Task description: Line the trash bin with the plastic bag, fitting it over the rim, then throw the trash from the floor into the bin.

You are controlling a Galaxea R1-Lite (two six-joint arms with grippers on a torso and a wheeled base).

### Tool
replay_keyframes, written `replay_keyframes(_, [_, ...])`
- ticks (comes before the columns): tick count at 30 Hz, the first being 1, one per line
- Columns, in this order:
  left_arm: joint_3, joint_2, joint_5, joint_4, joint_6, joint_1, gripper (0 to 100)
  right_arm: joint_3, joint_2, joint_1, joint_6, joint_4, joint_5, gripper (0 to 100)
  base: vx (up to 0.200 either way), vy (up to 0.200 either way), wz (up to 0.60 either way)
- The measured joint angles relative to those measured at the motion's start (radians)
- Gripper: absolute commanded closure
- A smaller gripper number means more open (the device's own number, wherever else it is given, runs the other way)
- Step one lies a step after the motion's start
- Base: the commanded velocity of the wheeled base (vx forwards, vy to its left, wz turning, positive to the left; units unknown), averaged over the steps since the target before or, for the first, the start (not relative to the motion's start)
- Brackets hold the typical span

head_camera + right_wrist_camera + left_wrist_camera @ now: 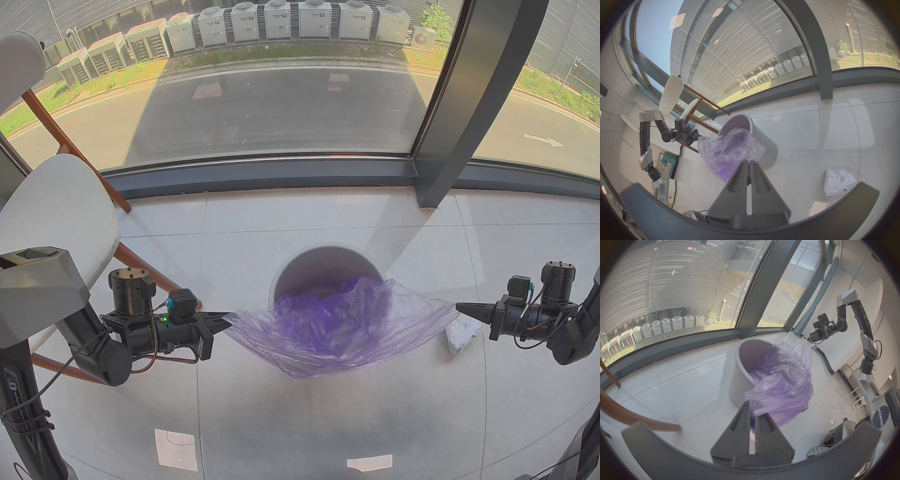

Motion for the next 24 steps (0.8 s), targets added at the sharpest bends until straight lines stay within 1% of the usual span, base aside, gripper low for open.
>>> replay_keyframes(9, [-0.013, -0.001, 0.013, -0.003, 0.017, 0.033, 100, -0.058, 0.022, -0.006, 0.0, 0.0, -0.004, 100, 0.0, 0.0, 0.0])
replay_keyframes(11, [-0.015, 0.003, 0.019, -0.022, 0.019, 0.034, 100, -0.076, 0.031, -0.006, -0.001, 0.0, -0.005, 100, 0.0, 0.0, 0.0])
replay_keyframes(13, [-0.014, 0.013, 0.023, -0.068, 0.018, 0.029, 100, -0.078, 0.036, -0.001, -0.002, 0.004, -0.005, 100, 0.0, 0.0, 0.0])
replay_keyframes(16, [0.01, 0.024, 0.025, -0.103, 0.014, 0.013, 100, -0.053, 0.036, 0.004, -0.004, 0.013, -0.006, 100, 0.0, 0.0, 0.0])
replay_keyframes(21, [0.094, 0.039, 0.026, -0.123, 0.016, -0.003, 100, 0.022, 0.029, 0.006, -0.015, 0.01, -0.006, 100, 0.0, 0.0, 0.0])
replay_keyframes(24, [0.111, 0.046, 0.028, -0.127, 0.018, -0.004, 100, 0.043, 0.029, 0.005, -0.026, 0.004, -0.007, 100, 0.0, 0.0, 0.0])
